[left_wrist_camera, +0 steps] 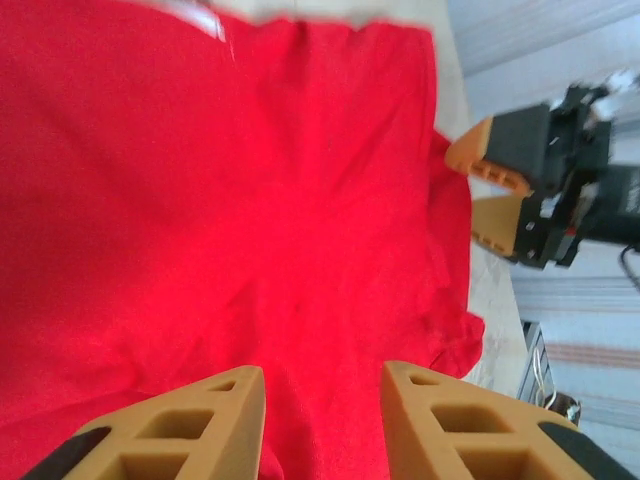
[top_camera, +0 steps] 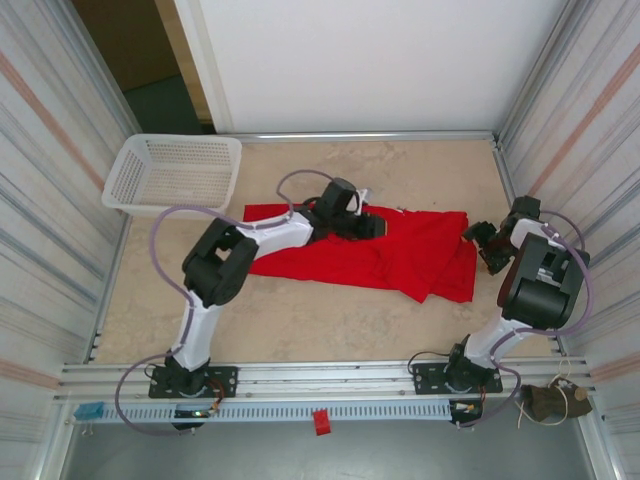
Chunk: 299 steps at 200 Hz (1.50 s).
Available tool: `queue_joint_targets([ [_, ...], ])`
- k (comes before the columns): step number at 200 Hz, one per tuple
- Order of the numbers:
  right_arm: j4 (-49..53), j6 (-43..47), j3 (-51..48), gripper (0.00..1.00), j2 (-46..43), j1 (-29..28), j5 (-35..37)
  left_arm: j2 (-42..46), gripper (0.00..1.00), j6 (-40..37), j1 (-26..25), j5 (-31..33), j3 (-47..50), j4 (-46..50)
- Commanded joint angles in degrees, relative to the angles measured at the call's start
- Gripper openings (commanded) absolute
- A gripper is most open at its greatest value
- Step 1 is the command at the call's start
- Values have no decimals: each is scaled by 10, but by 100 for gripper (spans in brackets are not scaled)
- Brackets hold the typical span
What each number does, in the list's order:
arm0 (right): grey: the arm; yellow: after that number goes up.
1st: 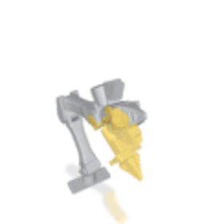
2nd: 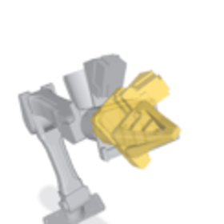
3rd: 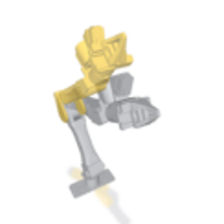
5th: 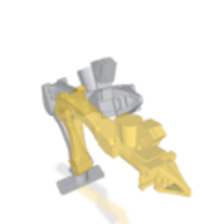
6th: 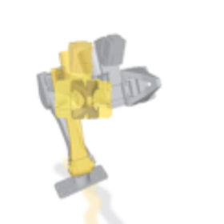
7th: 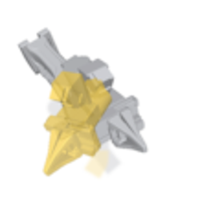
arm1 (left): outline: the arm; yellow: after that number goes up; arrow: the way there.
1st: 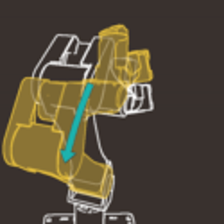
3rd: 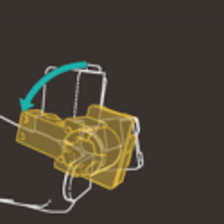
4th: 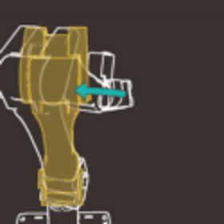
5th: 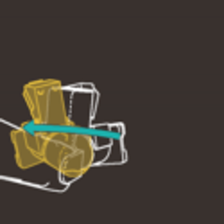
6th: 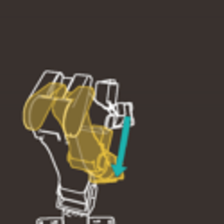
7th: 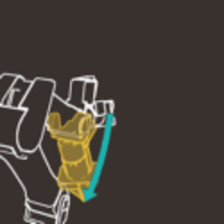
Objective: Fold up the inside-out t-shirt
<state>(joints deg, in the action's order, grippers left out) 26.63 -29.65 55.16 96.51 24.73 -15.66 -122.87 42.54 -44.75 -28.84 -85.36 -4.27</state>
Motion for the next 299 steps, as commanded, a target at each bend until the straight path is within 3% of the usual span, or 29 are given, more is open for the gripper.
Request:
queue_joint_targets([
  [1, -11, 27, 10, 82, 15, -18, -47, -23, 35, 31, -18, -23, -13, -30],
  [82, -47, 21, -7, 79, 24, -86, -124, -53, 35, 52, -33, -11, 0, -42],
  [124, -53, 1, -19, 72, 27, -105, -82, -59, 35, 50, -39, -7, -7, -33],
  [157, -46, -30, -32, 53, 7, -137, 30, -56, 34, 50, -42, -4, -10, -27],
  [199, -38, -53, -29, 0, -7, -152, 78, -42, 34, 45, -43, 2, -16, -12],
  [236, -27, -51, -22, 0, -73, -125, 64, 7, 34, 31, -18, 9, 5, 3],
  [299, 24, -32, 9, 0, -159, -79, 39, 132, 35, -100, 134, 87, 94, 156],
])
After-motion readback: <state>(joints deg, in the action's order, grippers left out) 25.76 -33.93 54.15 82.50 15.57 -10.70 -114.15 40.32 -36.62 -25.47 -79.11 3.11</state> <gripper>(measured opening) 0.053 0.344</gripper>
